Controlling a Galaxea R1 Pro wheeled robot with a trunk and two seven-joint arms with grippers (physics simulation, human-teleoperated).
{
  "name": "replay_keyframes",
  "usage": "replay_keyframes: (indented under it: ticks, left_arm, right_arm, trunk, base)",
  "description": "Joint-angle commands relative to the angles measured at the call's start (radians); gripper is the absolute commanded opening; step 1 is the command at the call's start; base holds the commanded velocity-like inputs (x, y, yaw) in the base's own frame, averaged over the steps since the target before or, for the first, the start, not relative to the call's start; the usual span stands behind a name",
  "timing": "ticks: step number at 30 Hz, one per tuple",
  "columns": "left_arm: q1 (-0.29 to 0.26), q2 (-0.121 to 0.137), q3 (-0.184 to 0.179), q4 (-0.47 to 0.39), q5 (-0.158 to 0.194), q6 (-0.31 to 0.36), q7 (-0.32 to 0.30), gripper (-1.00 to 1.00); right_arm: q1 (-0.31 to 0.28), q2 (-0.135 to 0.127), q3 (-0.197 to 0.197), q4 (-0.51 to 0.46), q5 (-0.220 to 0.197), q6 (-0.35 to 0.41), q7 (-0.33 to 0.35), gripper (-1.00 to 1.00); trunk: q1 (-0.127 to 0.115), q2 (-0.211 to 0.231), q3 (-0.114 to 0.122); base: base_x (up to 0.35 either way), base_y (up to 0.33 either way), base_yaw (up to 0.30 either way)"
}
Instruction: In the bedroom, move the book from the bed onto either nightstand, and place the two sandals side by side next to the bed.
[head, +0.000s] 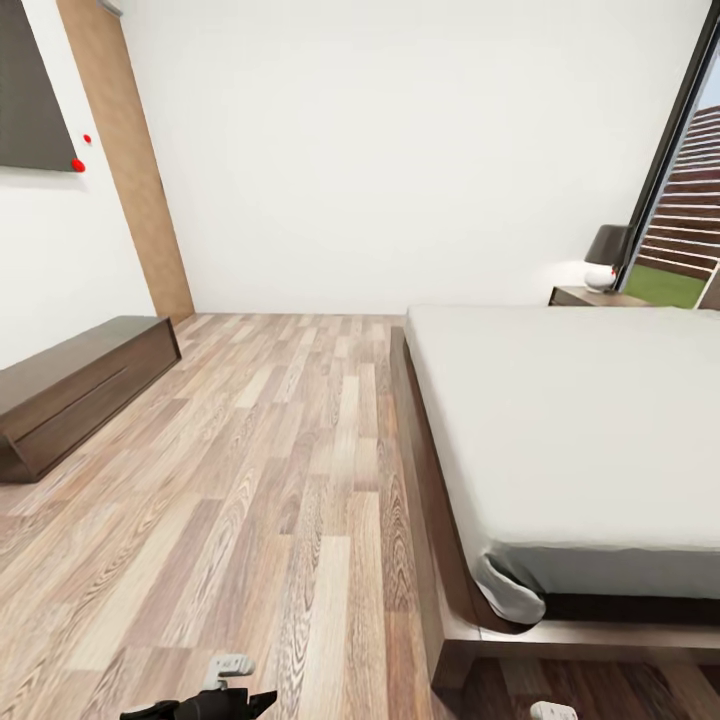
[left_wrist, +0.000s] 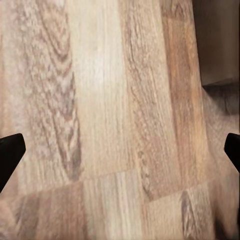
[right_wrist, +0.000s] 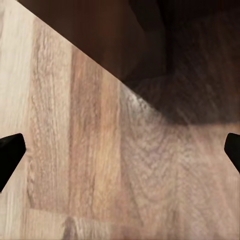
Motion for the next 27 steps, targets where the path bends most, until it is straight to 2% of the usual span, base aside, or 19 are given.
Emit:
replay_keyframes:
  ticks: [1,22,27]
  left_arm:
    - [0.000,0.000,0.009,-0.001,-0.011,0.004,-0.005,1.00]
    - [0.000,-0.002,0.009,-0.001,-0.011,0.004,-0.003,1.00]
    - [0.000,-0.015,0.007,0.002,-0.012,0.004,-0.003,1.00]
  right_arm:
    - [-0.002,0.000,0.001,0.005,-0.005,-0.005,0.006,1.00]
    - [-0.002,0.008,0.001,0.006,-0.006,-0.008,-0.003,1.00]
    - [-0.002,0.009,0.001,0.006,-0.006,-0.008,-0.004,1.00]
  trunk:
    - [-0.004,0.007,0.002]
    - [-0.085,0.154,0.068]
    - [-0.104,0.189,0.084]
  base:
    - [0.000,0.000,0.000]
    - [0.000,0.000,0.000]
    - [0.000,0.000,0.000]
